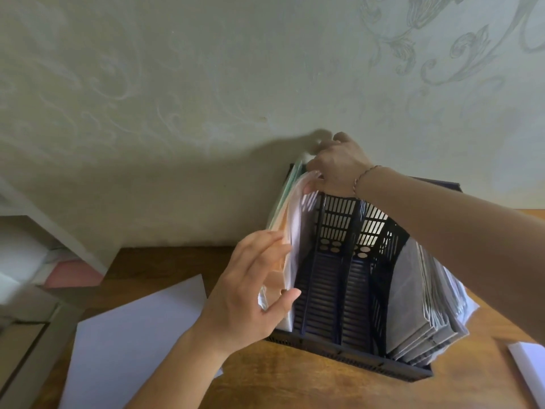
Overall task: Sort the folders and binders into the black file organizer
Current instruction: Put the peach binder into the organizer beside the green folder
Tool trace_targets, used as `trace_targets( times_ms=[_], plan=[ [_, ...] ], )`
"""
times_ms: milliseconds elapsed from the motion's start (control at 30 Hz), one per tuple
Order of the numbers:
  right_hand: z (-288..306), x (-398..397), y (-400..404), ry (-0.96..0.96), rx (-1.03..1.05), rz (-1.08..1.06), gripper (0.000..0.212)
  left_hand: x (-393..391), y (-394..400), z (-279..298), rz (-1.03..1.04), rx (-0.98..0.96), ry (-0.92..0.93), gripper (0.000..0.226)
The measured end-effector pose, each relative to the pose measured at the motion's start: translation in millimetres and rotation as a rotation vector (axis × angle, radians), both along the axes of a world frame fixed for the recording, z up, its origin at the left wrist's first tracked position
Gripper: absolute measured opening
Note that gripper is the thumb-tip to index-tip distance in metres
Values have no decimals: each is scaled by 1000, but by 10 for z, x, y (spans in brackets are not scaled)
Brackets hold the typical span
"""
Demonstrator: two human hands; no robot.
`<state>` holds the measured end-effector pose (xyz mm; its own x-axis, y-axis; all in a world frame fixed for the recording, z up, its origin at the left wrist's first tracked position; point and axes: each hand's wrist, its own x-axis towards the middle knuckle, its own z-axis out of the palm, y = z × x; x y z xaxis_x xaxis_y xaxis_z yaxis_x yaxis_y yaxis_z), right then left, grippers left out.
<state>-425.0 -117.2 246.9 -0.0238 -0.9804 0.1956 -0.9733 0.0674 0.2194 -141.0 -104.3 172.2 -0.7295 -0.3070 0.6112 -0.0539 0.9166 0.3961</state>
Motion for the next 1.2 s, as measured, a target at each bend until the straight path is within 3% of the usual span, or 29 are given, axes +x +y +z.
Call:
trace_targets(
  times_ms=[100,200,267,333,400,467,567,733,867,933,1033,1200],
  plan=[
    [7,-9,79,-112,107,-12,35,2,-49,-65,-91,63,79,59],
    [142,185,164,-321,-65,-26,48,32,-169,-238,-81,361,139,93],
    [204,465,188,-597,-163,-92,59,65,-197,-399,-27,662,-10,113],
    [156,783,179,-764,-46,-224,71,88,-173,-619,58,743,-328,95],
    [35,1022,174,-727,102,-346,89,72,-97,-815,130,798,-594,76],
    [-89,1096,161,-625,92,-385,93,27,-44,-964,193,910,-617,76],
    [-225,1073,176,-567,37,-372,85,-32,6,-988,244,899,-611,58],
    [-277,1097,246,-601,45,-349,73,-74,13,-1067,217,898,-571,70],
    [-190,1219,306,-580,-20,-433,82,-56,-14,-1228,239,969,-606,93],
    [-189,1386,362,-674,-75,-453,92,-55,2,-1318,276,974,-578,80],
    [-242,1605,401,-851,5,-459,98,-71,110,-1440,288,880,-638,59],
    [-393,1551,502,-690,-65,-426,101,-92,265,-1563,226,730,-610,64]
  ],
)
